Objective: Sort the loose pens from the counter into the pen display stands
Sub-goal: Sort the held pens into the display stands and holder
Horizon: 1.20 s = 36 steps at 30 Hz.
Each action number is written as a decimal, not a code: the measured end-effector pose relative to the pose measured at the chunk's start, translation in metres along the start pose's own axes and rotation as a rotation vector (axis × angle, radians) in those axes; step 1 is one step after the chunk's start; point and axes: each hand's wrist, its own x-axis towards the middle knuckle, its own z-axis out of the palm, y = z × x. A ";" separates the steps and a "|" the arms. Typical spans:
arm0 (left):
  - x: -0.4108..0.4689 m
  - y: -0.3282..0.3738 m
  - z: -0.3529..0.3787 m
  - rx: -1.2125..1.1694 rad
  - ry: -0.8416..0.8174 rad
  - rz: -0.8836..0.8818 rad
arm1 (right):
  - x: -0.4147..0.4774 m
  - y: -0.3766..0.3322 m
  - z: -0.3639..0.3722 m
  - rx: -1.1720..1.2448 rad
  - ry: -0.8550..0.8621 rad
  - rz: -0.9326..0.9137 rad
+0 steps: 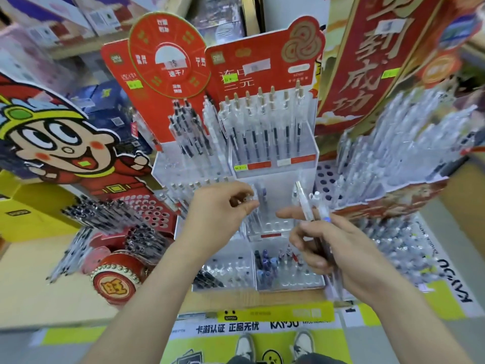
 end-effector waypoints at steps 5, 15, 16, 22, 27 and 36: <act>-0.004 -0.005 0.006 0.221 -0.085 0.155 | 0.005 0.002 -0.002 0.153 -0.054 0.056; -0.001 -0.004 0.013 0.376 -0.012 0.195 | 0.009 0.001 -0.001 0.159 -0.092 0.049; 0.000 -0.003 0.013 0.382 -0.020 0.200 | 0.010 0.001 -0.001 0.202 -0.093 0.049; 0.003 -0.006 0.007 0.241 -0.102 0.118 | 0.015 0.005 -0.001 0.257 -0.092 0.020; 0.006 -0.001 -0.002 0.226 -0.204 0.132 | 0.012 0.005 0.001 0.179 -0.095 0.025; 0.017 0.035 -0.022 -0.823 -0.252 -0.273 | 0.008 0.002 0.001 0.353 -0.336 0.053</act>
